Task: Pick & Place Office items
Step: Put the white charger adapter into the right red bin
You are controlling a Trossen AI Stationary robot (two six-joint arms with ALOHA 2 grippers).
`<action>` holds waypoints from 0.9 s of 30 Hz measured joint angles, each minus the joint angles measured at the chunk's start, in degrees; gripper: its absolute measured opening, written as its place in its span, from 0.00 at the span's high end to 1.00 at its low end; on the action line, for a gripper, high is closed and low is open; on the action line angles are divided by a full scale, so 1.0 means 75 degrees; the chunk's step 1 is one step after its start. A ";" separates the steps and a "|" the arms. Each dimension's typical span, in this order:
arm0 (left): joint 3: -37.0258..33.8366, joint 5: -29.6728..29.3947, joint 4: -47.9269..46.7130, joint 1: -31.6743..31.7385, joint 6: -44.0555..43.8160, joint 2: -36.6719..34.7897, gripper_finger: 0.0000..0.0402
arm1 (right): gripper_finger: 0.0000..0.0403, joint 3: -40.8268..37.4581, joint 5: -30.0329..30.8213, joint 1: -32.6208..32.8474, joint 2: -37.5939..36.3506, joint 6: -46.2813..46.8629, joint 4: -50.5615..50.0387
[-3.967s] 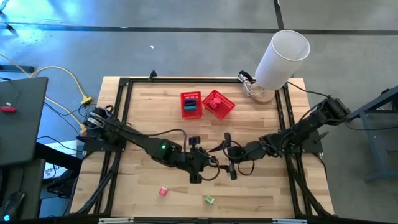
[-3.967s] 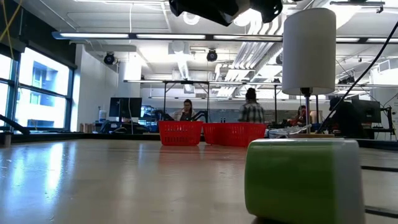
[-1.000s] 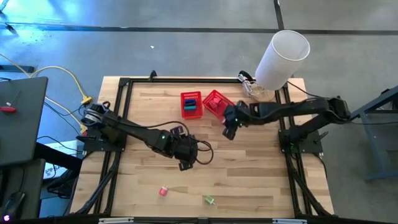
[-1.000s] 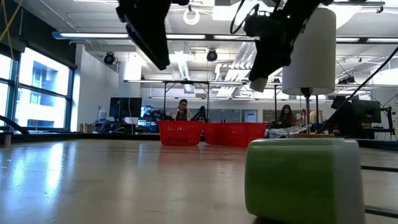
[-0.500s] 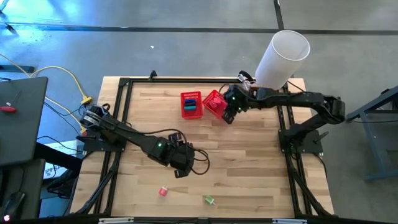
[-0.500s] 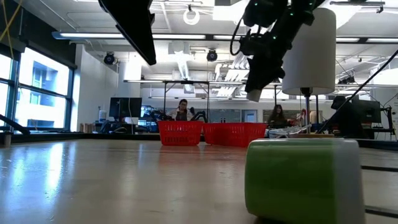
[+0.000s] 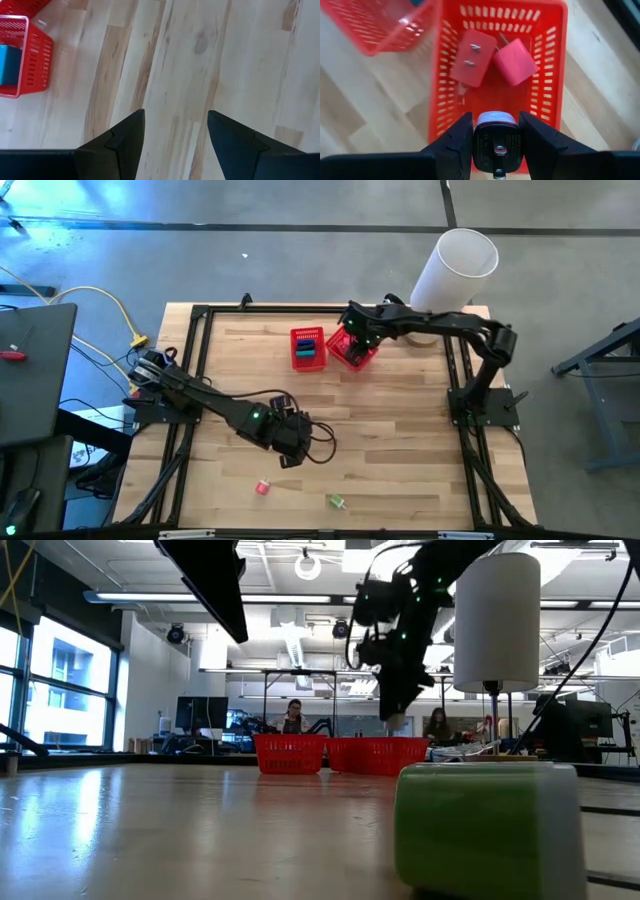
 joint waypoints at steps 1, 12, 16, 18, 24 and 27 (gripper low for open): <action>0.0000 0.0000 -0.0009 0.0000 0.0000 0.0000 0.48 | 0.70 0.0000 -0.0021 -0.0064 0.0079 0.0009 0.0013; 0.0000 -0.0004 -0.0069 -0.0086 0.0093 0.0000 0.48 | 0.70 0.0003 -0.0369 -0.0362 0.0770 0.0148 0.0504; -0.0003 -0.0006 -0.0064 -0.0122 0.0093 0.0000 0.48 | 0.70 0.0003 -0.0415 -0.0371 0.1000 0.0136 0.0533; -0.0006 -0.0001 -0.0047 -0.0122 0.0093 0.0003 0.48 | 0.70 0.0003 -0.0396 -0.0373 0.1139 0.0133 0.0525; -0.0117 -0.0006 -0.0012 -0.0158 -0.0039 0.0003 0.48 | 0.70 0.0003 -0.0384 -0.0379 0.1415 0.0126 0.0532; -0.0190 -0.0003 0.0002 -0.0232 -0.0131 0.0006 0.48 | 0.70 0.0001 -0.0392 -0.0406 0.1419 0.0153 0.0569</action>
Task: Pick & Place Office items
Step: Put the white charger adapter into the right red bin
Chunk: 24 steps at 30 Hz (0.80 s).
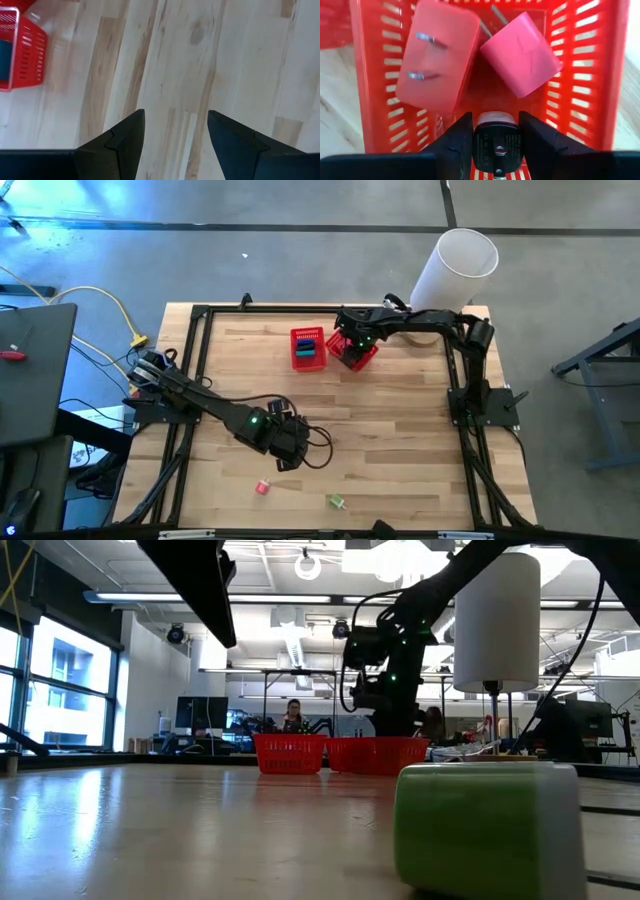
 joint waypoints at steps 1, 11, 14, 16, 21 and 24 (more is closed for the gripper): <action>-0.0022 0.0000 -0.0005 -0.0029 -0.0055 0.0000 0.48 | 0.69 0.0002 -0.0001 0.0000 -0.0002 0.0042 0.0013; -0.0046 0.0003 0.0013 -0.0443 -0.0109 0.0000 0.48 | 0.59 0.0002 -0.0003 -0.0011 -0.0002 0.0115 -0.0030; -0.0046 0.0001 0.0014 -0.0533 -0.0099 0.0000 0.48 | 0.60 0.0002 0.0022 -0.0012 -0.0002 0.0114 -0.0042; -0.0046 0.0002 0.0013 -0.0574 -0.0099 0.0000 0.48 | 0.61 0.0002 0.0026 -0.0012 -0.0002 0.0114 -0.0036; -0.0046 0.0003 0.0013 -0.0581 -0.0099 0.0000 0.48 | 0.59 0.0002 0.0024 -0.0009 -0.0002 0.0120 0.0012; -0.0046 0.0003 0.0010 -0.0581 -0.0099 0.0000 0.48 | 0.58 0.0002 0.0026 -0.0012 -0.0002 0.0111 0.0013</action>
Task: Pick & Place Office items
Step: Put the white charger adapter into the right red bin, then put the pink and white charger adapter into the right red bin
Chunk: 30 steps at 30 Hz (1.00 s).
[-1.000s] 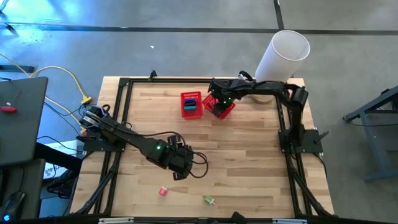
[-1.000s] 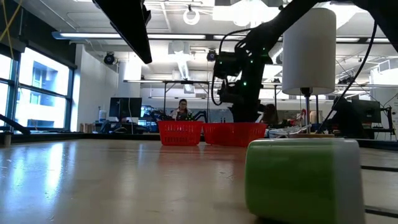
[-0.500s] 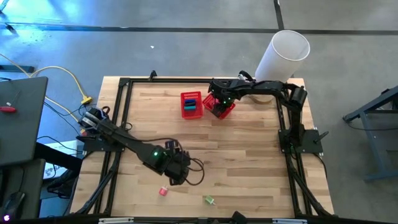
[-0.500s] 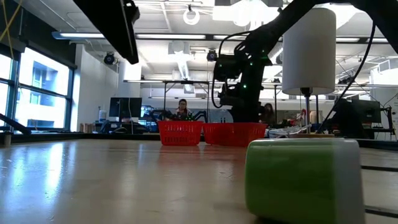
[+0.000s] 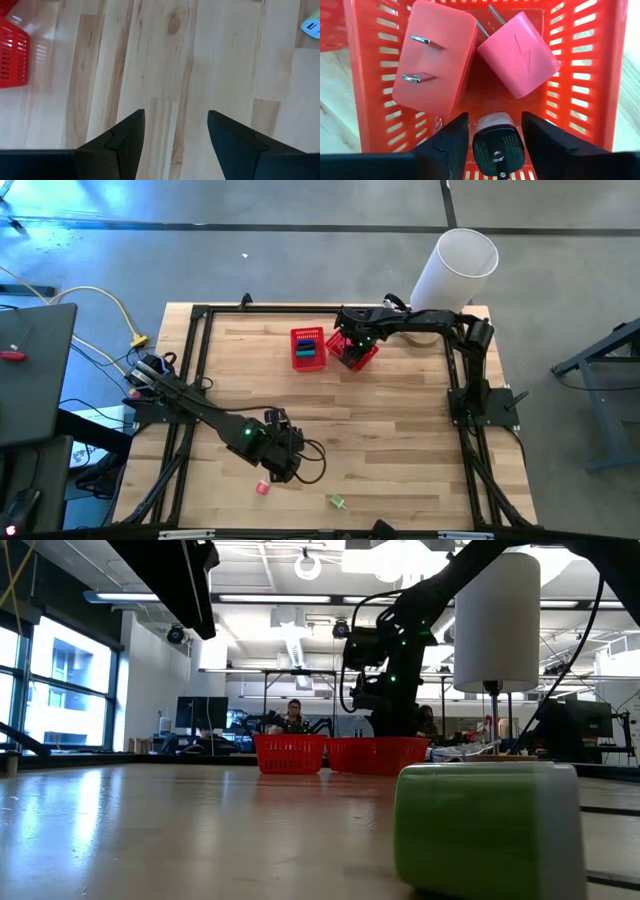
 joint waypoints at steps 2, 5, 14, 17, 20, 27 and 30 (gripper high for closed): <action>0.0000 -0.0001 0.0000 0.0000 0.0003 0.0000 0.48 | 0.58 0.0000 0.0000 0.0000 0.0000 -0.0025 0.0002; 0.0000 0.0000 -0.0003 0.0000 0.0003 0.0000 0.48 | 0.58 0.0000 0.0000 0.0002 -0.0003 -0.0279 0.0011; 0.0000 -0.0003 0.0000 0.0003 0.0003 0.0000 0.48 | 0.55 -0.0003 -0.0027 0.0001 -0.0006 -0.0389 0.0032; 0.0000 -0.0003 0.0000 0.0003 0.0003 0.0000 0.48 | 0.51 -0.0003 -0.0327 0.0000 -0.0006 -0.0399 0.0026; 0.0000 -0.0003 -0.0003 0.0003 0.0004 0.0000 0.48 | 0.45 -0.0003 -0.0791 0.0000 -0.0009 -0.0515 0.0026; 0.0000 -0.0003 0.0000 0.0003 0.0006 0.0000 0.48 | 0.29 -0.0003 -0.0318 0.0003 -0.0009 -0.0592 0.0011; 0.0000 -0.0003 0.0000 0.0003 0.0006 0.0000 0.48 | 0.27 -0.0003 0.0237 -0.0003 -0.0064 -0.0554 -0.0055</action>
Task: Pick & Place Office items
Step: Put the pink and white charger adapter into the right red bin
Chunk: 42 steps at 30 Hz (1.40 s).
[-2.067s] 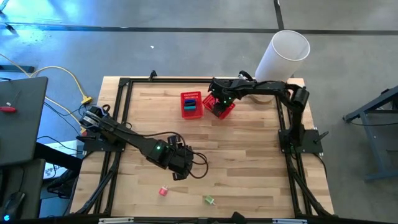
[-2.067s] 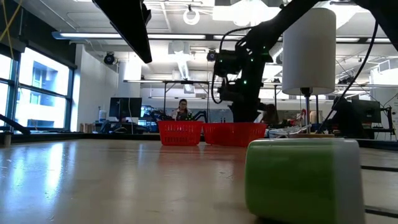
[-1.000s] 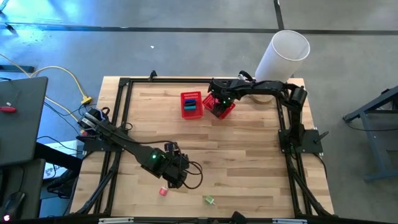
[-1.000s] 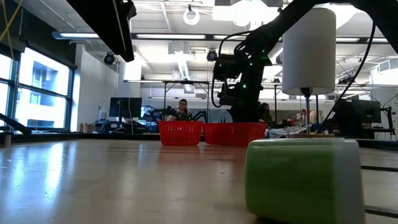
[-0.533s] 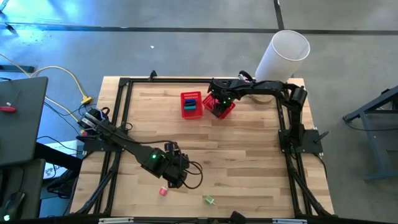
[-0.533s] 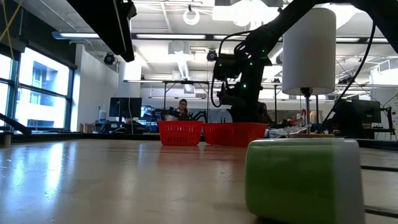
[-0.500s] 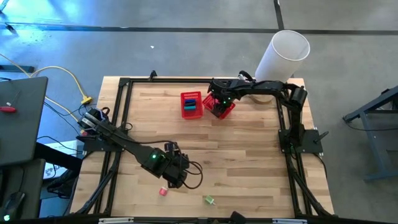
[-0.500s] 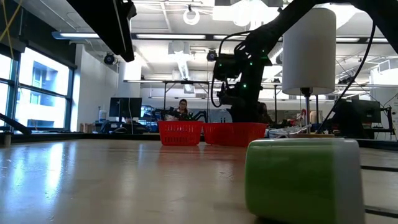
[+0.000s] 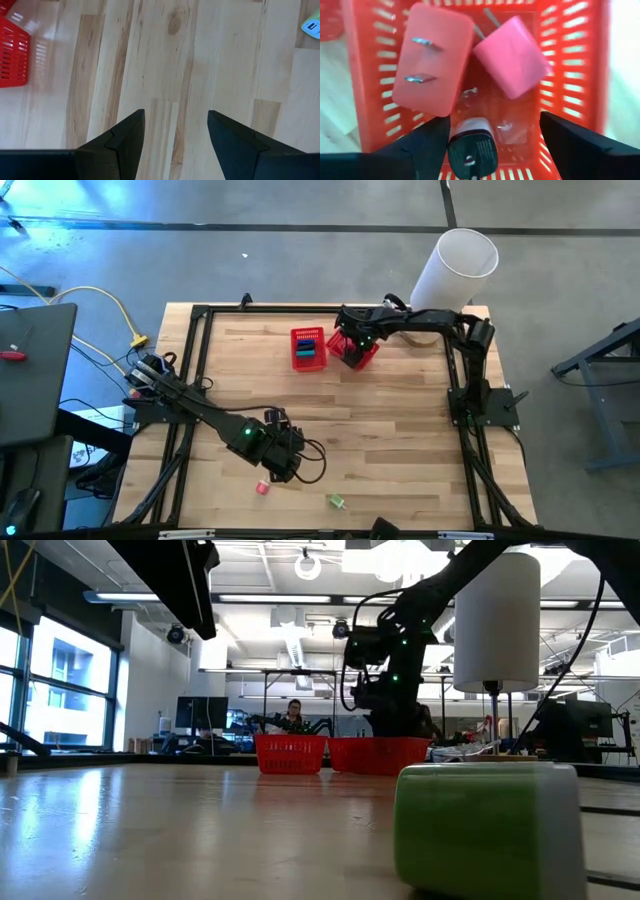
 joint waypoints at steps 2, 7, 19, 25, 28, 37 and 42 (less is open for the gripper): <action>0.0000 0.0000 0.0000 0.0000 -0.0001 0.0000 0.48 | 0.26 0.0000 0.0106 0.0000 -0.0040 0.0000 -0.0009; -0.0003 0.0000 0.0000 0.0000 -0.0003 0.0000 0.48 | 0.26 0.0003 -0.0019 0.0044 -0.0229 -0.0067 -0.0033; -0.0009 0.0000 0.0000 0.0000 -0.0009 0.0000 0.48 | 0.26 0.0006 0.0603 0.0474 -0.1604 -0.0104 -0.0159; -0.0009 0.0007 -0.0007 -0.0077 -0.0104 0.0000 0.48 | 0.26 0.0009 0.0829 0.1230 -0.2430 0.0119 -0.0471; -0.0009 0.0252 -0.0007 -0.0103 -0.0157 0.0000 0.48 | 0.26 0.0009 0.0835 0.1680 -0.2809 0.0418 -0.0702; -0.0015 0.0973 -0.0047 -0.0131 -0.0456 0.0047 0.48 | 0.26 0.0015 0.1835 0.3689 -0.3150 0.1748 -0.1671; -0.0015 0.2550 -0.0388 0.0018 -0.0739 0.0038 0.48 | 0.26 -0.0015 0.2418 0.4756 -0.3145 0.2645 -0.1785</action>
